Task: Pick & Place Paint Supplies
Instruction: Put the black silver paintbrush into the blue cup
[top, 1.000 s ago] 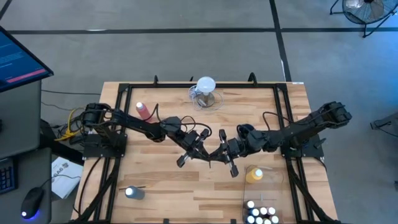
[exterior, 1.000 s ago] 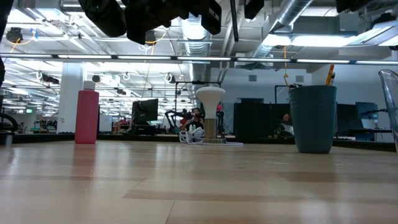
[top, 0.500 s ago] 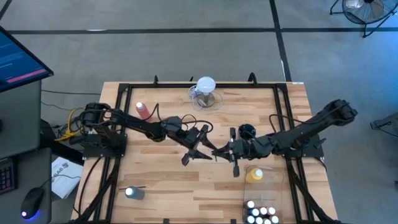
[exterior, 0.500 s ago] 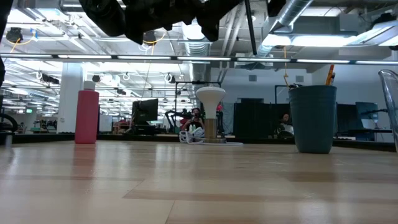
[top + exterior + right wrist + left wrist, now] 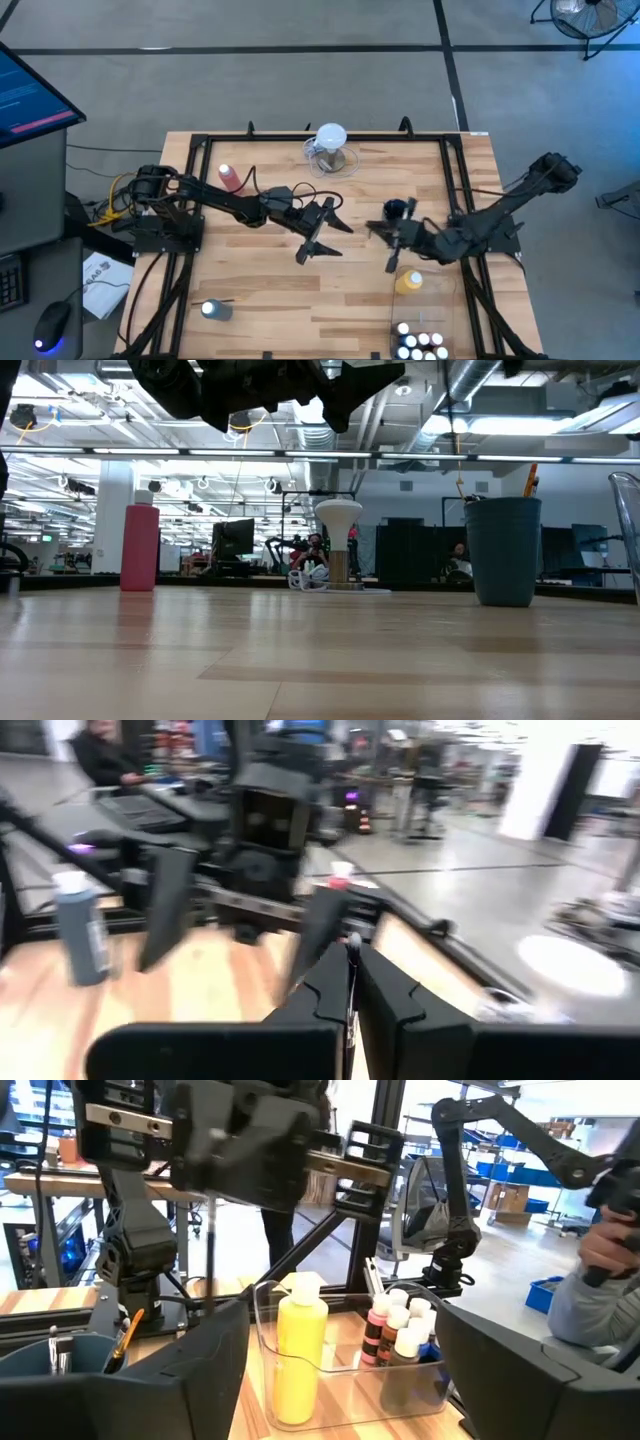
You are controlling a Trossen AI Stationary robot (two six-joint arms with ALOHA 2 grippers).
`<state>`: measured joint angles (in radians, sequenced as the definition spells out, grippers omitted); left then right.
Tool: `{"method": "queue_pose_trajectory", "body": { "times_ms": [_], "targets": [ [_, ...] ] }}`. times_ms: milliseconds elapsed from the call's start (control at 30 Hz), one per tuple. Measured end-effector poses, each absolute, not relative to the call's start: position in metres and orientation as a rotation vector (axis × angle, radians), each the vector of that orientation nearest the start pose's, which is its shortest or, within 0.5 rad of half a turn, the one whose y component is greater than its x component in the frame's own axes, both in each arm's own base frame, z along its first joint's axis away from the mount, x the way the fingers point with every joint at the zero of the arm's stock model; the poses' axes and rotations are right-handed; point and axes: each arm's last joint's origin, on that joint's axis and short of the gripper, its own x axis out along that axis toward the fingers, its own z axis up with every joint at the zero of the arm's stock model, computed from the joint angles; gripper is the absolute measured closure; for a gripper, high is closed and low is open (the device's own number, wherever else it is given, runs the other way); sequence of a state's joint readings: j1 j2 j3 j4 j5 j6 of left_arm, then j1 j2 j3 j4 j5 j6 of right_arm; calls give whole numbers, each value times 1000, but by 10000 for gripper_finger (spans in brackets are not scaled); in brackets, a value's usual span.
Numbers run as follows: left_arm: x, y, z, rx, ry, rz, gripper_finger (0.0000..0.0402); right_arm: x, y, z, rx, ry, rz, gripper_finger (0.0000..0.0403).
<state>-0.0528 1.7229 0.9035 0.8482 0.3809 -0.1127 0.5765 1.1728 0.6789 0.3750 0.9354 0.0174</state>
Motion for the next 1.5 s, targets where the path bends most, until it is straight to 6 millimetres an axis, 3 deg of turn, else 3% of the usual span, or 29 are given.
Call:
{"method": "queue_pose_trajectory", "body": {
  "times_ms": [233,433,1033,1233,1500],
  "targets": [
    [365,-30,229,-104,-5,-435,129,176,105,265,-46,54,-563,403],
    [365,-30,229,-103,-5,-435,132,159,97,245,-68,58,-684,403],
    [365,-30,229,-102,-5,-435,146,153,88,203,-58,69,-764,403],
    [365,-30,229,-102,-5,-436,151,150,83,180,-46,67,-805,403],
    [365,-30,229,-103,-3,-435,152,153,79,173,-49,76,-834,403]
  ]
}}
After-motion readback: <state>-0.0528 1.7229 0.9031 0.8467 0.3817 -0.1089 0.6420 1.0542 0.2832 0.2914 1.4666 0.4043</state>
